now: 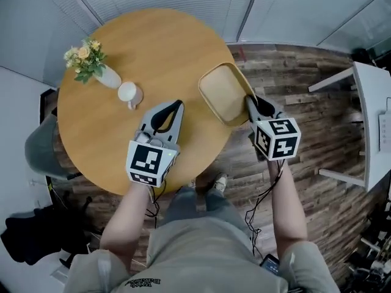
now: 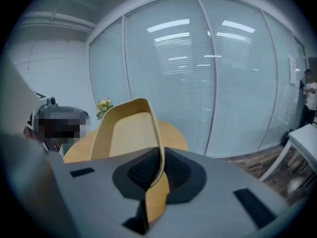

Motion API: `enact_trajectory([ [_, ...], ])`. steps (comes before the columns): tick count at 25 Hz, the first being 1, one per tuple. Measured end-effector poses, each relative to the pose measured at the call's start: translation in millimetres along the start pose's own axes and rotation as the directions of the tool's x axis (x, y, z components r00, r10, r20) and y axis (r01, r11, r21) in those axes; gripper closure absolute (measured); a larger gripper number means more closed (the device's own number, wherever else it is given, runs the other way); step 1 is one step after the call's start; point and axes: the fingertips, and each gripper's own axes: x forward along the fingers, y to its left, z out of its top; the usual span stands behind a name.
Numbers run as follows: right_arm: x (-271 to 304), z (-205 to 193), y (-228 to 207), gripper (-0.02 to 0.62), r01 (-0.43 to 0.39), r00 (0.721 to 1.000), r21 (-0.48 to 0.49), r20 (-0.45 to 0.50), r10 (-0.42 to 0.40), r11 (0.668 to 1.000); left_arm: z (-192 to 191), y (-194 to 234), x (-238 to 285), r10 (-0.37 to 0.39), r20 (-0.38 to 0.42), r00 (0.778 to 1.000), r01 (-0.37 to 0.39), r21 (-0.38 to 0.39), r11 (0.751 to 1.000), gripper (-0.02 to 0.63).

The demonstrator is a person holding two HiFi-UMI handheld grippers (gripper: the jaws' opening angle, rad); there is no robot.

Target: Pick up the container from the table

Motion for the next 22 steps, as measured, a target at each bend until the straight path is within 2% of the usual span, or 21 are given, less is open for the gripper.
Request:
enact_trajectory([
  [6,-64,63,2,0.557,0.051,0.984,-0.032,0.171,-0.044,0.998,63,-12,-17,-0.005,0.121,0.993,0.0,0.043,0.999,0.586],
  [10,-106,90,8,0.557,0.072,0.965,-0.048,0.257,-0.058,0.996,103,-26,-37,-0.011,0.194,0.981,-0.01,0.103,0.995,0.586],
  [15,-150,109,20,0.557,0.115,0.94,-0.087,0.332,-0.08,0.99,137,-43,-60,-0.016,0.256,0.966,-0.014,0.112,0.994,0.586],
  [22,-193,105,33,0.557,0.139,0.915,-0.067,0.389,-0.102,0.988,149,-61,-92,-0.017,0.292,0.956,-0.019,0.121,0.993,0.586],
])
